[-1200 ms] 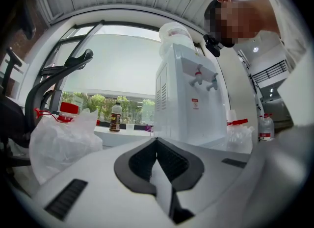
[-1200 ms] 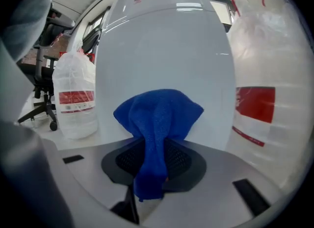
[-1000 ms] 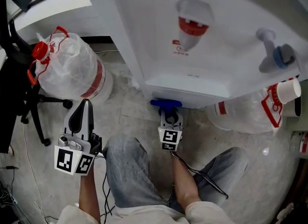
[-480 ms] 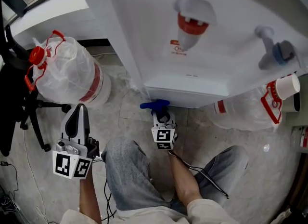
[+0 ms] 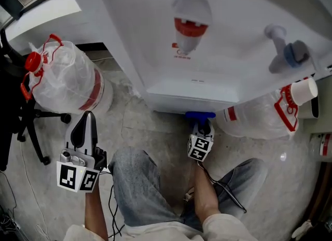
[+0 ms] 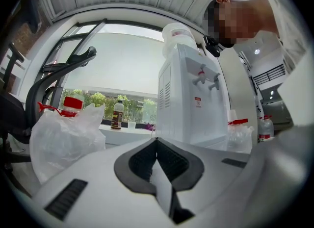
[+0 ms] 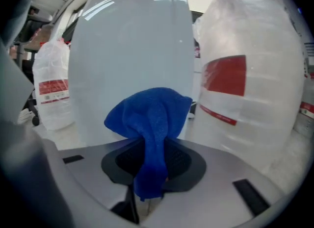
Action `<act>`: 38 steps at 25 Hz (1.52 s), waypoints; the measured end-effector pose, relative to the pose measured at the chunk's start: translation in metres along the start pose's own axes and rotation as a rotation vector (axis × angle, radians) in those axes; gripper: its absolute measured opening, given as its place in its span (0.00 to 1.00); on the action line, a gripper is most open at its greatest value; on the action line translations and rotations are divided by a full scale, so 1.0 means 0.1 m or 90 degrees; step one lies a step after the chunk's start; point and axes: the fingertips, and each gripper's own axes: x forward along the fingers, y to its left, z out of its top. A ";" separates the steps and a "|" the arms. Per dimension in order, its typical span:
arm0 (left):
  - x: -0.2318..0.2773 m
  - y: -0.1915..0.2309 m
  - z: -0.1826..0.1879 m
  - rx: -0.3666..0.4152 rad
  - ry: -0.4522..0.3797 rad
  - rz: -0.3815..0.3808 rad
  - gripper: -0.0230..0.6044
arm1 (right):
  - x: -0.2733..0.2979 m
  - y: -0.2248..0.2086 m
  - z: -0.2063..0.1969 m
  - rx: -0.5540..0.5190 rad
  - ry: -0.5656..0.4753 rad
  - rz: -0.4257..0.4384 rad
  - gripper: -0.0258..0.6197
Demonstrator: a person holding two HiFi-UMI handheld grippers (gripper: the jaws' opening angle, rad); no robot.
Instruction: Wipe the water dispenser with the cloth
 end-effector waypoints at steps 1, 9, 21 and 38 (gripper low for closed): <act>0.00 0.00 0.01 0.000 -0.001 0.000 0.05 | 0.00 -0.13 -0.01 0.009 0.002 -0.019 0.21; -0.02 0.09 0.01 -0.001 -0.002 0.010 0.05 | -0.03 -0.53 0.04 0.031 -0.003 -0.086 0.21; 0.10 -0.03 0.06 -0.021 -0.023 -0.005 0.05 | -0.63 -0.13 1.03 -0.018 -0.105 -0.058 0.21; 0.39 -0.44 0.45 0.019 -0.008 -0.061 0.05 | -1.50 -0.13 2.52 -0.061 -0.243 -0.002 0.21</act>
